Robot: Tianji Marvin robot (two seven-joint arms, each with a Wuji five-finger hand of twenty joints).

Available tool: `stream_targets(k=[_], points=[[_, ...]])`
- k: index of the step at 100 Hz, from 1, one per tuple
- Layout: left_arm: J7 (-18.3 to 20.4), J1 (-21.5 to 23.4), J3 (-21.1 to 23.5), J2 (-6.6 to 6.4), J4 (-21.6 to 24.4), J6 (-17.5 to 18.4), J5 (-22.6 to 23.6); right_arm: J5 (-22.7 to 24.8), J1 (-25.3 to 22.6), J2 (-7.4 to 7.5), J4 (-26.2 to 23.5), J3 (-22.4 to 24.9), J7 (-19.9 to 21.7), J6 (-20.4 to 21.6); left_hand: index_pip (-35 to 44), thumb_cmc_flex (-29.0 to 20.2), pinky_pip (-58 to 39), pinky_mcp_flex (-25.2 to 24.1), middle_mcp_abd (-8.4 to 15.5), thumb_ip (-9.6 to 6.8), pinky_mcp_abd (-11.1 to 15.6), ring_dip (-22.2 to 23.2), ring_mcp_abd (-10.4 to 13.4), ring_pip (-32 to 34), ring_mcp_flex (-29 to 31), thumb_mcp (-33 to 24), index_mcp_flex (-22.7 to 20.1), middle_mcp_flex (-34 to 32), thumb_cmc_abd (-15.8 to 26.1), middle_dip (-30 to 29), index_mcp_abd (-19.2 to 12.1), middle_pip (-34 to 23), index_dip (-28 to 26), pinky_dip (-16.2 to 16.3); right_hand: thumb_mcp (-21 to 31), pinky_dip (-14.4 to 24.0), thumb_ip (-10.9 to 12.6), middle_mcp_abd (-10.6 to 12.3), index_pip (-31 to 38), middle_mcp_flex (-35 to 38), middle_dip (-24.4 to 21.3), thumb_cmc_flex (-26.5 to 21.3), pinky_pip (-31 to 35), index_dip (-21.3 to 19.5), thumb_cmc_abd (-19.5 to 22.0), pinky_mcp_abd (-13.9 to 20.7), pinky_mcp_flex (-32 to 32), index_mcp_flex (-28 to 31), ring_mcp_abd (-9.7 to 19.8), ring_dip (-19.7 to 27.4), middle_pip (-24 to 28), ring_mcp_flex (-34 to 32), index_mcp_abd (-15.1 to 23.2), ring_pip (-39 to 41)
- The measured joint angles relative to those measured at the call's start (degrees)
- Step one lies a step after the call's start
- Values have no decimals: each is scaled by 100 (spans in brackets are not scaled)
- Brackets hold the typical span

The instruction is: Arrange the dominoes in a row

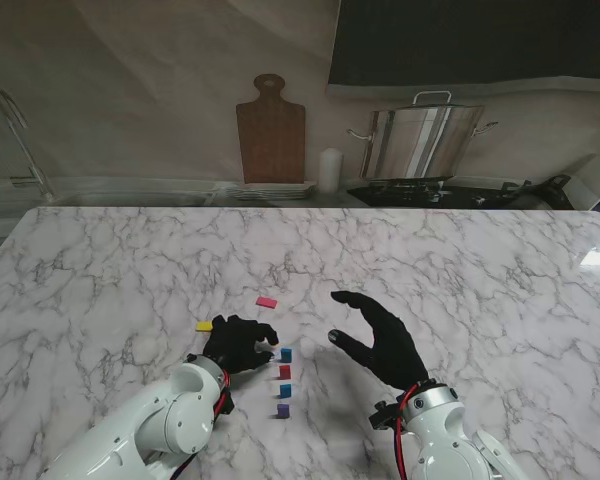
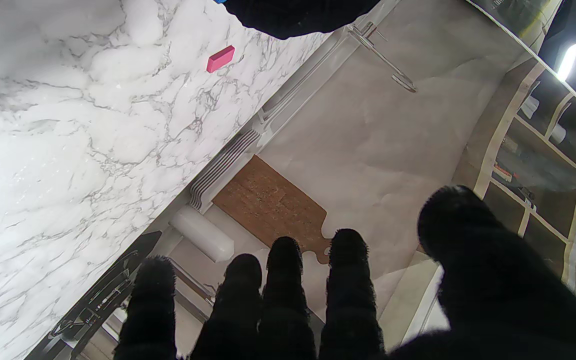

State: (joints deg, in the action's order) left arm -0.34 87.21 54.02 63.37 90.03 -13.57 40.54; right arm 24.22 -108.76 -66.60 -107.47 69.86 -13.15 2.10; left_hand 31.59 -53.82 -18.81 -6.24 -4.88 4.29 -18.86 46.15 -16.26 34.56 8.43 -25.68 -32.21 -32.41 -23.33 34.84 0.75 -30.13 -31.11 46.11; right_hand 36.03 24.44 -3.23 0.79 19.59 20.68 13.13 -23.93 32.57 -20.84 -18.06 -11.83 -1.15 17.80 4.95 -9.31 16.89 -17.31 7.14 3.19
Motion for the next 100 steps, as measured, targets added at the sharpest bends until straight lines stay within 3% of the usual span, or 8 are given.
stream_targets(k=[24, 69, 100], points=[[174, -65, 88, -66, -12, 81, 133, 4, 0, 1, 2, -6, 0, 1, -432, 139, 55, -1, -122, -59, 1, -505, -70, -670, 0, -146, 215, 276, 169, -644, 71, 631, 276, 0, 0, 0, 0, 0, 0, 0, 0, 0, 0, 0, 0, 0, 0, 0, 0, 0, 1, 0, 0, 0], [533, -768, 43, -142, -482, 106, 476, -11, -1, 1, 2, 13, 11, -5, -762, 201, 152, -1, -158, -60, 5, -821, -127, -1045, 0, -39, 412, 525, 226, -889, 77, 859, 408, -98, 0, 0, 0, 0, 0, 0, 0, 0, 0, 0, 0, 0, 1, 0, 0, 0, 1, 0, 0, 0], [370, -1650, -655, -156, -1350, 268, 560, -92, -13, -4, -9, 86, 20, -17, -1288, 215, 265, 0, -181, -108, 15, -1060, -127, -1352, -70, 25, 863, 1052, 314, -1048, 68, 1148, 707, -226, 0, 0, 0, 0, 0, 0, 0, 0, 0, 0, 0, -1, 10, 0, 0, 0, 1, -1, 0, 0]])
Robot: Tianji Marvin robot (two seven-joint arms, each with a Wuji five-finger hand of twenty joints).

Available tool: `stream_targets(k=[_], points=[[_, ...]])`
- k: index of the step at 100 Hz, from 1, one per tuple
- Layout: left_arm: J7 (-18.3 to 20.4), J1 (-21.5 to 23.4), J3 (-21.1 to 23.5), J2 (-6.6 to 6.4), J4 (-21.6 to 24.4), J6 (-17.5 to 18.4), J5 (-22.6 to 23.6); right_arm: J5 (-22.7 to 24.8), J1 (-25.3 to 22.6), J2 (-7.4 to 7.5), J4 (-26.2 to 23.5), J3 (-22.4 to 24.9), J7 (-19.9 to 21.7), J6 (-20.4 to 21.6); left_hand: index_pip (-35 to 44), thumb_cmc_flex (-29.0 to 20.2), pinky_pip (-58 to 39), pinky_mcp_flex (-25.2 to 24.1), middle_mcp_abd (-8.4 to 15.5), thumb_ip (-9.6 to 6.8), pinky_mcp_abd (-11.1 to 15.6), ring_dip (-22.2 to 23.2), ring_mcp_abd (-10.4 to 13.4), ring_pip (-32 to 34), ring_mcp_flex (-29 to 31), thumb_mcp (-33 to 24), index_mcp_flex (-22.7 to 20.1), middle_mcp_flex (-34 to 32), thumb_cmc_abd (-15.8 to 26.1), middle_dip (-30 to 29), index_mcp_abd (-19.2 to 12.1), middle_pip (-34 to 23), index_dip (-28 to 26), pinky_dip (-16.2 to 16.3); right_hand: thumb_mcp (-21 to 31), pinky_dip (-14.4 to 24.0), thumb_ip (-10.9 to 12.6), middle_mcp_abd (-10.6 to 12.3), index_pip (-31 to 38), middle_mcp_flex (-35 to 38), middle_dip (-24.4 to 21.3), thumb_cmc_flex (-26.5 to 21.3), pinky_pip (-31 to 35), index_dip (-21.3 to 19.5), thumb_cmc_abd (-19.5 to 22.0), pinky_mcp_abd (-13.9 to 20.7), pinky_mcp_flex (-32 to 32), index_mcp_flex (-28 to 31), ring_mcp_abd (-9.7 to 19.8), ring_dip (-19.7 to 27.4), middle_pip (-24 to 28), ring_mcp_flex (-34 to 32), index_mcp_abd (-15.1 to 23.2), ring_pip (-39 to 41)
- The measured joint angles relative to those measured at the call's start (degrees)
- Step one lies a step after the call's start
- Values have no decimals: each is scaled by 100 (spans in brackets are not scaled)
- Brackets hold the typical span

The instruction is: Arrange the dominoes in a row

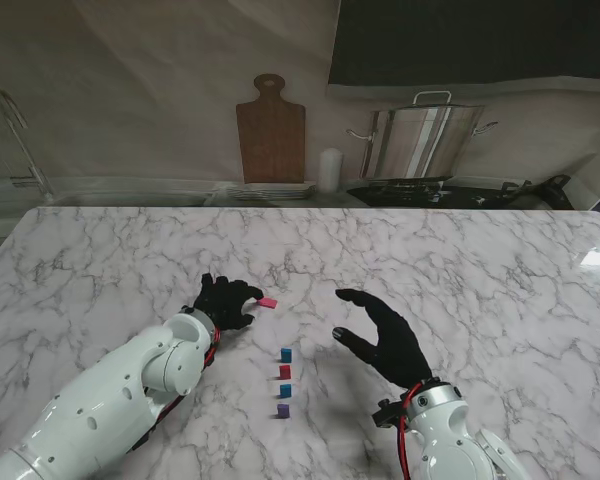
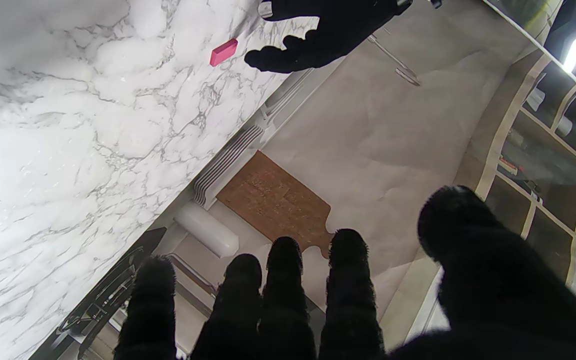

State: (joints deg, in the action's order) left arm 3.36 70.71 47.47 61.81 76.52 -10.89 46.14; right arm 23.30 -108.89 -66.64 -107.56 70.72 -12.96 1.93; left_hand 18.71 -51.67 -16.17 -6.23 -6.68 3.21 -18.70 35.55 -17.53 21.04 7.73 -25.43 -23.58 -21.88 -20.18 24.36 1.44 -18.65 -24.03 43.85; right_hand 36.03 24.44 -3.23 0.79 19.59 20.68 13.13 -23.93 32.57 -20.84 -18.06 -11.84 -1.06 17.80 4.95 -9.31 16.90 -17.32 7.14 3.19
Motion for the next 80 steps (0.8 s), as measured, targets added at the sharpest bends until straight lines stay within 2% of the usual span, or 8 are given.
stream_targets(k=[14, 30, 58, 80], points=[[-142, -395, -363, 47, -389, 63, -187, -29, -6, -4, -5, 36, 5, -24, -58, 56, 73, 0, 0, -1, 3, -47, 0, -32, 0, 1, 53, 134, 0, -47, -42, -8, 10, -28, 0, 0, 0, 0, 0, 0, 0, 0, 0, 0, 0, 0, 1, 0, 0, 0, 0, -1, 0, 0], [-233, -822, -706, 137, -856, 426, -278, -76, -8, -6, -11, 77, 19, -59, -58, 56, 104, 11, 0, -1, 10, -51, 0, -32, 0, 1, 53, 181, 0, -52, -153, -8, 14, -62, 0, 0, 0, 0, 0, 0, 0, 0, 0, 0, 0, 0, 1, 0, 0, 0, 0, -1, 0, 0], [-227, -1203, -1120, 205, -1127, 417, -413, -104, -16, -8, -25, 106, 26, -74, -52, 56, 228, 64, 5, -1, 10, -60, 0, -32, -56, 1, 49, 182, -1, -104, -183, -8, 70, -83, 0, 0, 0, 0, 0, 0, 0, 0, 0, 0, 0, -1, 2, 0, 0, 0, 0, -1, 0, 0], [-179, -1308, -1256, 235, -1228, 344, -448, -113, -17, -10, -26, 115, 18, -79, 706, 56, 355, 72, 7, -1, 12, -114, 0, -48, -119, -82, -72, 182, -1, -112, -216, -8, -226, -83, 0, 0, 0, 0, 0, 0, 0, 0, 0, 0, 0, -1, 2, 0, 0, 0, 0, -1, 0, 0]])
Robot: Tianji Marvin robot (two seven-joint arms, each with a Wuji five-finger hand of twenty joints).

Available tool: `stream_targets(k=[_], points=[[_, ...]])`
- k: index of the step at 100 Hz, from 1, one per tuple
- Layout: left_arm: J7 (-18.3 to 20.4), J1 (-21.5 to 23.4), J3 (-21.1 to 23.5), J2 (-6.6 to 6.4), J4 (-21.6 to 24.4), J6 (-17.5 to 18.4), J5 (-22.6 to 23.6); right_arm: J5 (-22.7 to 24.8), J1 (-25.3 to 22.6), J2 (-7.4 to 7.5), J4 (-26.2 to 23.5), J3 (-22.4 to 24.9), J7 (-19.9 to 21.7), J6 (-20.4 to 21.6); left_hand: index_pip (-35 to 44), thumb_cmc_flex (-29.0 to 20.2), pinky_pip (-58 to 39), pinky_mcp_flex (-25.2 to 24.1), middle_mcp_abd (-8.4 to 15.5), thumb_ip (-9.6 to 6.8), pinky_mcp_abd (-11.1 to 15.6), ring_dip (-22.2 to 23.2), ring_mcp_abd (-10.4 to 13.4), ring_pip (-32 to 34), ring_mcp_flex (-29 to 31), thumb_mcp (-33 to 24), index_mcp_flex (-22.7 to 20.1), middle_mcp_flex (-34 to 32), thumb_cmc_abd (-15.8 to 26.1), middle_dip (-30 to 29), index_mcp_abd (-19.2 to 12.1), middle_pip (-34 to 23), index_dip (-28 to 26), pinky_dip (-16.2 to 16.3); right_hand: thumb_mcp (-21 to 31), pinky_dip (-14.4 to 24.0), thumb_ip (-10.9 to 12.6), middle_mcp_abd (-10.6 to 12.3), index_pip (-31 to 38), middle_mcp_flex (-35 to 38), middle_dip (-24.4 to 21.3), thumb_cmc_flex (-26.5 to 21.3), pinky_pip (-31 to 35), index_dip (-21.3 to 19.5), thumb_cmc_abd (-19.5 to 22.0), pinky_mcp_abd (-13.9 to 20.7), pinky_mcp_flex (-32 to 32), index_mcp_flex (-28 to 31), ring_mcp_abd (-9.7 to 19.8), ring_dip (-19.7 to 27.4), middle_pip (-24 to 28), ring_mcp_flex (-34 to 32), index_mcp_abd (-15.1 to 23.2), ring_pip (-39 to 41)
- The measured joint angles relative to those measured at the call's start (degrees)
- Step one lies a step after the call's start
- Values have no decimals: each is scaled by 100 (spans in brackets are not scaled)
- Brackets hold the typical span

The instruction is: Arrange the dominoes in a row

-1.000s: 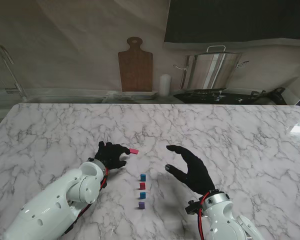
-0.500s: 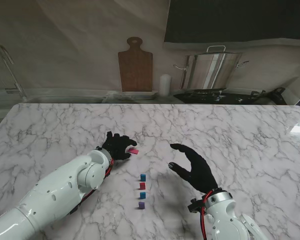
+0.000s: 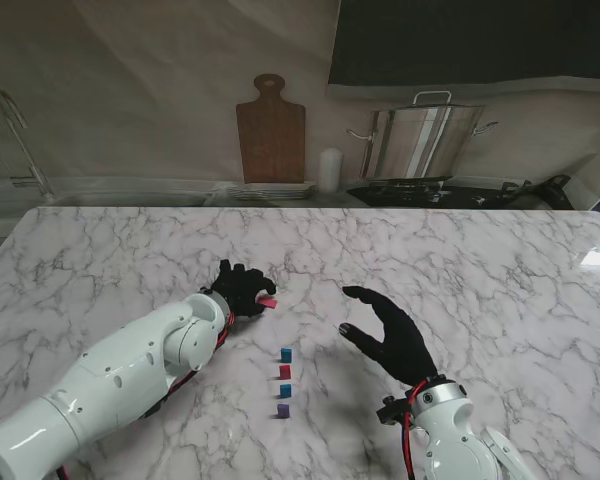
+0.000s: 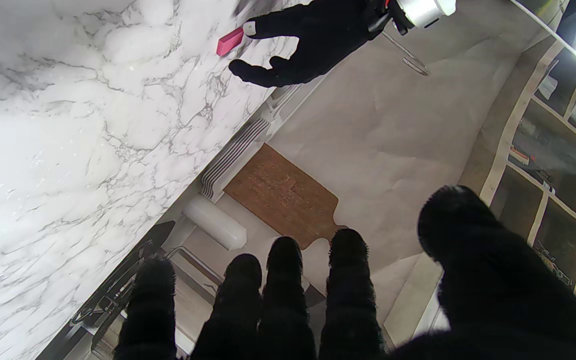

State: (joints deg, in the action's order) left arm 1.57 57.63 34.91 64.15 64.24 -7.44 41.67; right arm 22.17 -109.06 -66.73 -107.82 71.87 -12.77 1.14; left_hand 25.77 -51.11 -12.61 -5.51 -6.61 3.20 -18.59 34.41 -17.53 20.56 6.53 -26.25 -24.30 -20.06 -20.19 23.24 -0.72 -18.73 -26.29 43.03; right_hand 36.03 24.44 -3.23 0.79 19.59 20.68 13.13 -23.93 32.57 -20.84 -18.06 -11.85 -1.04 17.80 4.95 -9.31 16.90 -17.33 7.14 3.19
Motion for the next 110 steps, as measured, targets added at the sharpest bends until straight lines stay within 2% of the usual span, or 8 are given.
stream_targets(k=[5, 17, 35, 51, 75, 91, 95, 110], points=[[4, -8, -16, 5, -18, -7, -14, -1, 0, 0, 0, 0, 0, 0, 67, 0, 10, 0, 9, 0, 0, 0, 0, 32, -2, -32, -1, 0, 0, 0, 0, 0, -53, 0, 0, 0, 0, 0, 0, 0, 0, 0, 0, 0, 0, 0, 0, 0, 0, 0, 0, 0, 0, 0], [9, -22, -49, 11, -68, 4, -29, -1, 0, 0, 0, 1, 0, -1, 81, 0, 17, 15, 417, 0, 1, 0, 0, 59, -2, -91, -1, 1, 0, 0, 0, -117, -59, 0, 0, 0, 0, 0, 0, 0, 0, 0, 0, 0, 0, 0, 0, 0, 0, 0, 0, 0, 0, 0], [59, -50, -129, 10, -99, 18, -28, -1, 0, 0, 0, 1, 7, -7, 227, -2, 28, 61, 169, 0, 3, 0, 0, 93, -60, -157, -1, 1, 0, 0, 0, -118, -142, 0, 0, 0, 0, 0, 0, 0, 0, 0, 0, 0, 0, 0, 0, 0, 0, 0, 0, 0, -1, 0], [74, -62, -175, 10, -101, 9, -29, 0, -4, 0, -6, 5, 7, -9, 1246, -2, 29, 68, 153, 0, 4, 0, 0, 145, -92, -335, 154, 1, -100, 1, 0, -241, -1165, 0, 0, 0, 0, 0, 0, 0, 0, 0, 0, 0, 0, 0, 0, 0, 0, 0, 0, 0, -1, 0], [117, -87, -224, 0, -115, 91, 33, 3, -5, 0, -9, 5, 8, -10, 1533, -3, 23, 210, 895, 0, 15, -2, 34, 255, 148, -652, 659, -585, -222, 122, 0, -486, -1630, 0, 0, 0, 0, 0, 0, 0, 0, 0, 0, 0, 0, 0, 1, 0, 0, 0, 0, 0, -1, 0], [182, -126, -251, -49, -109, 280, 169, 3, -5, 0, -12, 3, 11, -11, 1340, -144, -639, 204, 1001, 0, 59, -4, 204, 259, 350, -1146, 781, -699, -534, -21, -11, -438, -1616, 0, 0, 0, 0, 0, 0, 0, 0, 0, 0, 0, 0, -1, 1, 0, 0, 0, 0, 0, -1, 0], [200, -138, -265, -67, -101, 316, 227, 3, -6, 0, -13, 2, 11, -11, 1339, -148, -943, 141, 1068, 0, 60, -5, 243, 259, 355, -1218, 820, -703, -534, -21, -12, -444, -1615, -280, 0, 0, 0, 0, 0, 0, 0, 0, 0, 0, 0, -1, 1, 0, 0, 0, 0, 0, -1, 0], [209, -151, -278, -118, -69, 356, 396, 3, -6, 1, -14, -1, 12, -12, 1425, -208, -1227, 138, 1296, 4, 65, 27, 260, 491, 357, -1329, 882, -745, -606, 387, -15, -997, -1697, -670, 0, 0, 0, 0, 0, 0, 0, 0, 0, 0, 0, -1, 24, 0, 0, 0, 0, 0, -1, 0]])
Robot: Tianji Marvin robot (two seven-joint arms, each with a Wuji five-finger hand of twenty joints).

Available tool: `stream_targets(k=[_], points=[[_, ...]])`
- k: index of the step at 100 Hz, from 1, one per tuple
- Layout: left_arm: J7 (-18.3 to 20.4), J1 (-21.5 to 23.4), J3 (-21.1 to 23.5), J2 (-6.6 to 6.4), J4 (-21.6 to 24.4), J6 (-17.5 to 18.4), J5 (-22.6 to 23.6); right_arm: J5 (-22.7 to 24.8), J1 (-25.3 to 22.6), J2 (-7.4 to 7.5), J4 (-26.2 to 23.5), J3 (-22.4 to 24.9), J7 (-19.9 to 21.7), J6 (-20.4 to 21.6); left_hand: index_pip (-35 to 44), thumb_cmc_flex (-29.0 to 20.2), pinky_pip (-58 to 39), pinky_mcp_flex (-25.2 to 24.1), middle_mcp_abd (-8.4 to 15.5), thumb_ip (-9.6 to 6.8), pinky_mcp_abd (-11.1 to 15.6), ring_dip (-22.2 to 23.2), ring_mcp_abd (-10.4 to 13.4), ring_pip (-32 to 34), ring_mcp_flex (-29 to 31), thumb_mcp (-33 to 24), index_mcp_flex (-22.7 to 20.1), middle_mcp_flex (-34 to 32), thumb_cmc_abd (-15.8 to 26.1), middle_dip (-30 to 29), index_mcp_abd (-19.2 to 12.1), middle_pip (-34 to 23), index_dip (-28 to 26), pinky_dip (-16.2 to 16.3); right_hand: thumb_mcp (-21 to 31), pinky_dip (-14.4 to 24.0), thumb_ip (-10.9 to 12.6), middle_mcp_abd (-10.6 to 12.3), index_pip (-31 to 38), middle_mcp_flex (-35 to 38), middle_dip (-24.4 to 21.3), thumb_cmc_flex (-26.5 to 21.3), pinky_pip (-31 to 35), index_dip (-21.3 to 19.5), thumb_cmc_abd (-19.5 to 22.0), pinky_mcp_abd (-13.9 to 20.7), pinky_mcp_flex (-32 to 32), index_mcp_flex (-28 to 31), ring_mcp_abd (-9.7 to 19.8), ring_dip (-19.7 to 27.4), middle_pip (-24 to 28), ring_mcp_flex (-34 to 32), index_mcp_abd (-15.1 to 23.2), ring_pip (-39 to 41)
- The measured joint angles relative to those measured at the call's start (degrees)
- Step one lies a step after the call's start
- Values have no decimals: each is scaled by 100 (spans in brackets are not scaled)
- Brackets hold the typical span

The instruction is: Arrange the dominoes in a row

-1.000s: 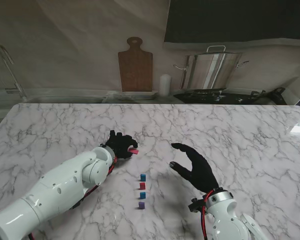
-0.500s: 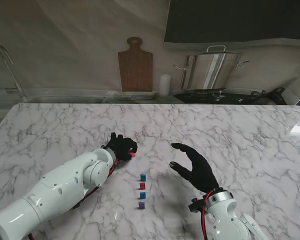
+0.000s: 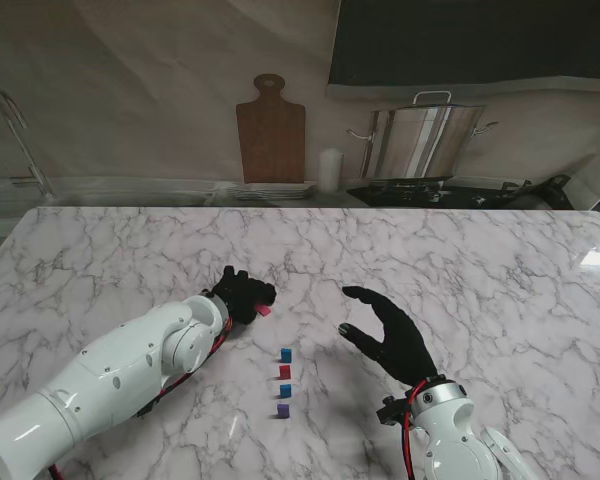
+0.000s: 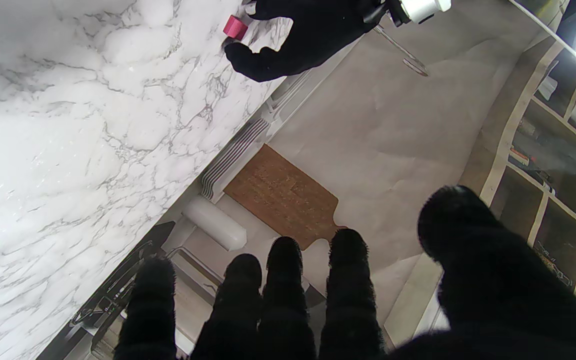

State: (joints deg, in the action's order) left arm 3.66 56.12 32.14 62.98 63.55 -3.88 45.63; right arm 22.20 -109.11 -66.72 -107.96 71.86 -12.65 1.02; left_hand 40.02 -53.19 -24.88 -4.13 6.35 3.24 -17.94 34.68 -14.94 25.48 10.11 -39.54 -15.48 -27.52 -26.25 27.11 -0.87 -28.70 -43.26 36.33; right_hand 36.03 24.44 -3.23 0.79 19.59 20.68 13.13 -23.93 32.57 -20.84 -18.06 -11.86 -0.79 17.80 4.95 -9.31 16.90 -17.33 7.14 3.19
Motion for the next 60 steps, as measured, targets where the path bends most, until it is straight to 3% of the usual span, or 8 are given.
stream_targets(k=[13, 28, 47, 60], points=[[3, 12, 23, -7, 18, -1, -26, 2, -1, 0, -1, -1, 1, 0, 220, 17, -116, -1, 40, 2, 2, 132, 4, 192, 0, 0, 0, -70, 0, 559, -1, -513, -250, -82, 0, 0, 0, 0, 0, 0, 0, 0, 0, 0, 0, 0, 8, 0, 0, 0, 0, 0, 0, 0], [-28, 20, 26, -7, 19, -2, -50, 3, -2, 0, -3, -4, 2, 0, 242, 20, -197, -2, 66, 187, 3, 188, 11, 274, 60, 6, 0, -382, -224, 1241, 0, -564, -359, -126, 0, 0, 0, 0, 0, 0, 0, 0, 0, 0, 0, -1, 9, 0, 0, 0, 0, 0, 0, 0], [-49, 34, 48, -5, 25, 7, -66, 7, -4, 1, -7, -7, 5, -1, 194, 213, -218, -2, 69, 188, 4, 189, 19, 273, 62, 6, 0, -481, -224, 728, 48, -664, -339, -162, 0, 0, 0, 0, 0, 0, 0, 0, 1, 0, 0, -1, 9, 0, 0, 0, 0, -1, 0, 0], [-50, 50, 57, -6, 45, 7, -70, 10, -5, 1, -8, -9, 6, -1, -87, 352, -218, -2, 60, 188, 4, 189, 21, 271, 62, 6, 0, -481, -224, 361, 143, -427, -120, -193, 0, 0, 0, 0, 0, 0, 0, 0, 1, 0, 0, -1, 9, 0, 0, 0, 0, -1, 0, 0]])
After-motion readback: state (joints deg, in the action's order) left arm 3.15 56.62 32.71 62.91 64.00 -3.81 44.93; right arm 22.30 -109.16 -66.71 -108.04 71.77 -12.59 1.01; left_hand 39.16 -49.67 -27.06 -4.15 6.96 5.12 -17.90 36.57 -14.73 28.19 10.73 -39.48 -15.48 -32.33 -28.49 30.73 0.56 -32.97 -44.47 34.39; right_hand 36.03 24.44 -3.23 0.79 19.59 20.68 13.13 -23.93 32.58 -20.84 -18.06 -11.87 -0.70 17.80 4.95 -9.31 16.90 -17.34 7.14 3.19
